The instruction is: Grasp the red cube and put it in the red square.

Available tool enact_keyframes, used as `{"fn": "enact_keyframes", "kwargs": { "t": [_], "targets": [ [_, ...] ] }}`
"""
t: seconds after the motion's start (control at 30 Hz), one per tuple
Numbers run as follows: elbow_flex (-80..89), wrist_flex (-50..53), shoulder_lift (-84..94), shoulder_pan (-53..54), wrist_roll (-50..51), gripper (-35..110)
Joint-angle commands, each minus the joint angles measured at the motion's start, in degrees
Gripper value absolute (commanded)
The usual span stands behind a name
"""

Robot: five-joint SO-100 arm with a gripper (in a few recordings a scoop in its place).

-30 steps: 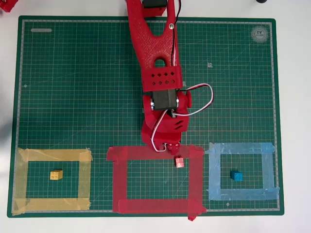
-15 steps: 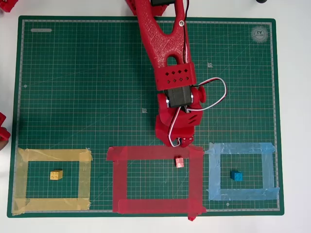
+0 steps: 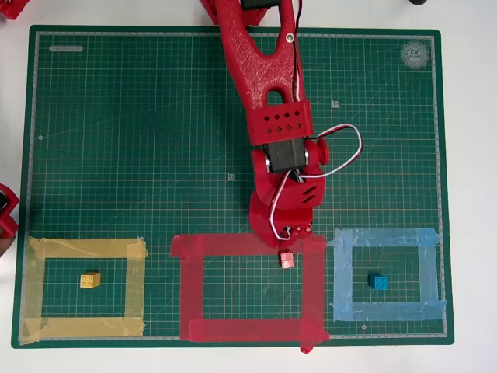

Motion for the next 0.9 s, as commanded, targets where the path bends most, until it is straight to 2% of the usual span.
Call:
{"fn": "enact_keyframes", "kwargs": {
  "t": [0.0, 0.87],
  "targets": [
    [-1.1, -3.7, 1.3, -2.4, -0.7, -1],
    [-9.0, -5.5, -3.4, -2.4, -0.8, -1]
  ]
}}
